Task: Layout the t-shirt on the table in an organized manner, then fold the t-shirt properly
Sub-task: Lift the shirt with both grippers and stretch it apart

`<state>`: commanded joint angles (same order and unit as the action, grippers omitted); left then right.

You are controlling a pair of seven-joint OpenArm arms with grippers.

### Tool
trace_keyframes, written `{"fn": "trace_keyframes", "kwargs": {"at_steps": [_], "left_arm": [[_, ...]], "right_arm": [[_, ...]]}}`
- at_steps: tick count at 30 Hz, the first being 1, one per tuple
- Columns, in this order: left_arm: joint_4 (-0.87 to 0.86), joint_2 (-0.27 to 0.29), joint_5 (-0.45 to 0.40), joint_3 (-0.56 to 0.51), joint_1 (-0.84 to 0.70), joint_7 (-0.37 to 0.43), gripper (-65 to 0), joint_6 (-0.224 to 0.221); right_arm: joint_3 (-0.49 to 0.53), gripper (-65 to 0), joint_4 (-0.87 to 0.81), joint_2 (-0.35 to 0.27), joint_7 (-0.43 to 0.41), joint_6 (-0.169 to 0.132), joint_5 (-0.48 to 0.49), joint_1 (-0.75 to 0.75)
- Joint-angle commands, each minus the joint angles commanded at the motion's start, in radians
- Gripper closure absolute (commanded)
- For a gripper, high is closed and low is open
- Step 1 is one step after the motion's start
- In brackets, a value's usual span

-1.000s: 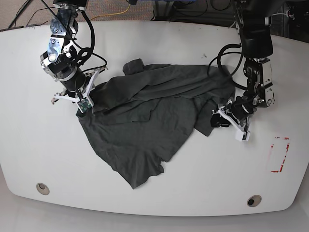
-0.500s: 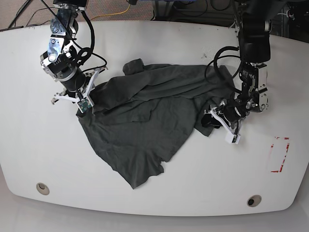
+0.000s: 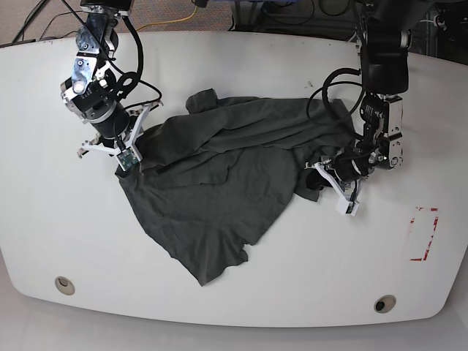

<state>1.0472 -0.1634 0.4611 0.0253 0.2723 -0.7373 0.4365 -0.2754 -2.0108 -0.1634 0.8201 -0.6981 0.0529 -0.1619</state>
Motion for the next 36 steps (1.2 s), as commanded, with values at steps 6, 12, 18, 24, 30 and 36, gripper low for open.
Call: {"fn": "trace_keyframes", "kwargs": {"at_steps": [6, 12, 18, 24, 30, 36], "left_arm": [[0.074, -0.018, 0.003, 0.012, 0.000, -0.002, 0.0, 0.000], [0.239, -0.037, -0.003, 0.074, -0.048, -0.012, 0.0, -0.003], [0.353, -0.075, -0.002, 0.172, -0.054, -0.078, 0.0, -0.003], [0.468, -0.080, 0.000, 0.302, -0.051, -0.097, 0.0, -0.003], [0.562, -0.112, 0.002, 0.390, -0.021, -0.127, 0.0, -0.003], [0.615, -0.112, 0.002, 0.439, 0.044, -0.130, 0.0, -0.003]], "right_arm": [[-0.002, 0.0, -0.012, 0.000, 0.000, 0.000, 0.002, 0.006], [-0.003, 0.0, -0.023, 0.000, 0.000, 0.000, 0.002, 0.037], [-0.014, 0.0, -0.023, 0.000, 0.000, 0.000, -0.005, 0.084], [-0.060, 0.0, -0.023, 0.000, 0.000, 0.000, -0.005, 0.175], [-0.084, 0.0, -0.021, -0.005, 0.017, 0.000, -0.006, 0.272], [-0.087, 0.0, -0.020, -0.017, 0.098, 0.000, -0.006, 0.404]]}}
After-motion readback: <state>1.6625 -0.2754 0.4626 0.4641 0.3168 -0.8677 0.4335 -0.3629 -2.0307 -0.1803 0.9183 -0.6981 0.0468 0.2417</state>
